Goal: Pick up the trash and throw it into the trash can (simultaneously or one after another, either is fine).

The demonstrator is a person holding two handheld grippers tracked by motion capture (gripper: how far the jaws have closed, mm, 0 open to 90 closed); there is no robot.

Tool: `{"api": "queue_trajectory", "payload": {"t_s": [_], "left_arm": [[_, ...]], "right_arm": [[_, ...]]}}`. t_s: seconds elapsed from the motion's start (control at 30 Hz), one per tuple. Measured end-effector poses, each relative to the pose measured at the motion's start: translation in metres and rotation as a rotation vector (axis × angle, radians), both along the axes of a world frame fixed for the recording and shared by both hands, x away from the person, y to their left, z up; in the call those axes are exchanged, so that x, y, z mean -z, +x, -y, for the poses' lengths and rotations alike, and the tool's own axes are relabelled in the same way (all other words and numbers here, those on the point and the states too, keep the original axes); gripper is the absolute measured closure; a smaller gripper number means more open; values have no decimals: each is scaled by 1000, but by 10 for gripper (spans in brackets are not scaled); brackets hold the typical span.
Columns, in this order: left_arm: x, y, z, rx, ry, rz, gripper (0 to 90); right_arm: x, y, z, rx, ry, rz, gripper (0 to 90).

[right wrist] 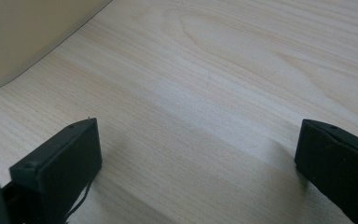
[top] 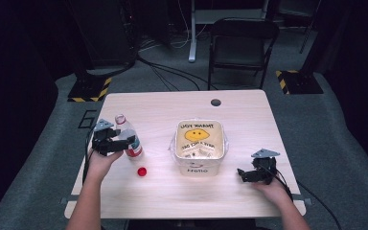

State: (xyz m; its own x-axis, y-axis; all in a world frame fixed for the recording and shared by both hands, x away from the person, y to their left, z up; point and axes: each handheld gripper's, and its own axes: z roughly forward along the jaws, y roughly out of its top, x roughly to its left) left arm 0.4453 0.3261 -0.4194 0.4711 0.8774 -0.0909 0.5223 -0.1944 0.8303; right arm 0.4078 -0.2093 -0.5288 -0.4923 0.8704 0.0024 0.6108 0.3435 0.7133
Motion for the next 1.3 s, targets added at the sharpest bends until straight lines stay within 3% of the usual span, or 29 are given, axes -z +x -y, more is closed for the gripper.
{"api": "queue_trajectory", "payload": {"t_s": [0.37, 0.53, 1.3], "left_arm": [[-4, 0, 3, 13, 24, -6, 255], [-9, -2, 3, 14, 21, 9, 255], [-56, -14, 13, 58, 17, 30, 256]], "right_arm": [[0, 0, 0, -3, 1, 0, 0], [0, 0, 0, -3, 1, 0, 0], [0, 0, 0, -5, 1, 0, 0]]}}
